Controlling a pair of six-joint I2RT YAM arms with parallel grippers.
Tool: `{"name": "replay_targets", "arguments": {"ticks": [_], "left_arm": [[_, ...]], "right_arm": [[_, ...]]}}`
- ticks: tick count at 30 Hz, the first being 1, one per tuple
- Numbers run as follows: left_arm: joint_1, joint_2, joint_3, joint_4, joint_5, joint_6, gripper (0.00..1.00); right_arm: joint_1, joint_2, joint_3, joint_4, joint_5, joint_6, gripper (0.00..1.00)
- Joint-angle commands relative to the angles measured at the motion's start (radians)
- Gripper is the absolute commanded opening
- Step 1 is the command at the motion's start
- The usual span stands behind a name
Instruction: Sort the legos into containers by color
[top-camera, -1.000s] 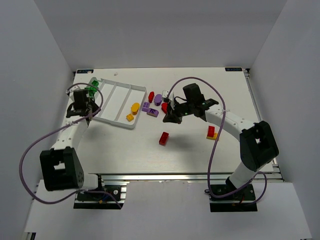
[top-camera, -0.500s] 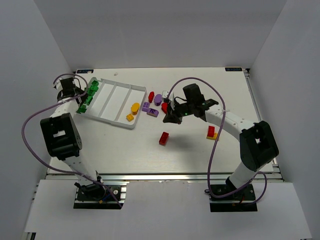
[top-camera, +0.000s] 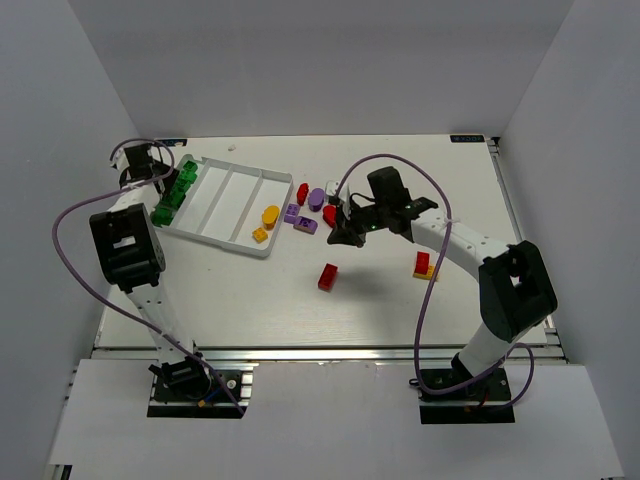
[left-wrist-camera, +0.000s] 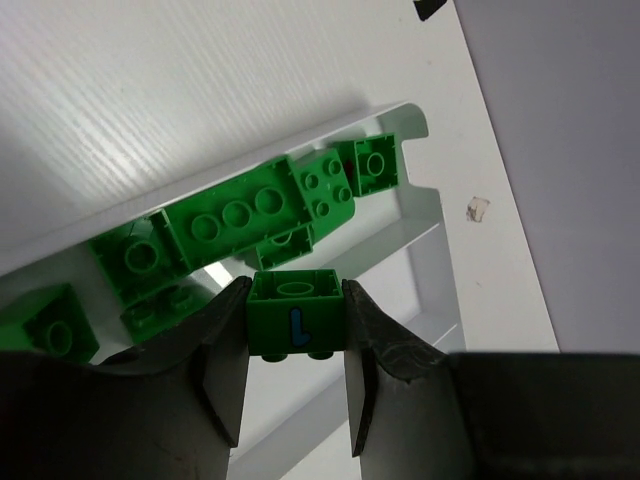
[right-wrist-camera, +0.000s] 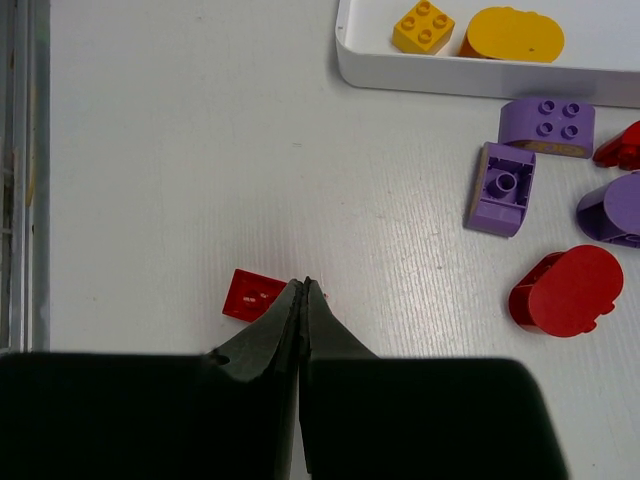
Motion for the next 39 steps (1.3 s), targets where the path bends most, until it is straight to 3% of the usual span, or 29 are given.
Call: {"name": "replay_targets", "arguments": {"ticks": [1, 5, 13, 19, 26, 29, 30, 34, 39], "left_arm": [[0.006, 0.012, 0.069, -0.003, 0.011, -0.023, 0.27], [0.007, 0.028, 0.078, -0.012, 0.002, -0.026, 0.43], [0.006, 0.02, 0.072, -0.023, 0.003, -0.02, 0.59], [0.014, -0.014, 0.063, -0.031, 0.006, -0.011, 0.62], [0.023, -0.127, -0.032, -0.005, 0.014, 0.001, 0.59], [0.026, -0.216, -0.123, 0.024, 0.07, 0.021, 0.53], [0.026, -0.241, -0.149, 0.037, 0.081, 0.028, 0.5], [0.024, -0.383, -0.336, 0.075, 0.153, 0.064, 0.5], [0.023, -0.599, -0.512, 0.038, 0.244, 0.113, 0.6]], "right_arm": [[-0.014, 0.009, 0.01, 0.016, -0.015, -0.008, 0.02], [-0.018, 0.006, 0.006, 0.019, -0.011, -0.008, 0.02], [-0.023, 0.009, 0.016, 0.01, -0.008, -0.016, 0.03], [-0.023, 0.003, 0.015, 0.006, -0.012, -0.018, 0.03], [-0.023, -0.025, 0.007, -0.002, -0.008, -0.028, 0.05], [-0.023, -0.039, 0.004, -0.008, 0.003, -0.037, 0.16], [-0.023, -0.042, 0.003, -0.01, 0.006, -0.037, 0.28], [-0.024, -0.052, 0.003, -0.016, 0.025, -0.039, 0.53], [-0.061, -0.045, 0.026, -0.016, 0.107, 0.068, 0.59]]}}
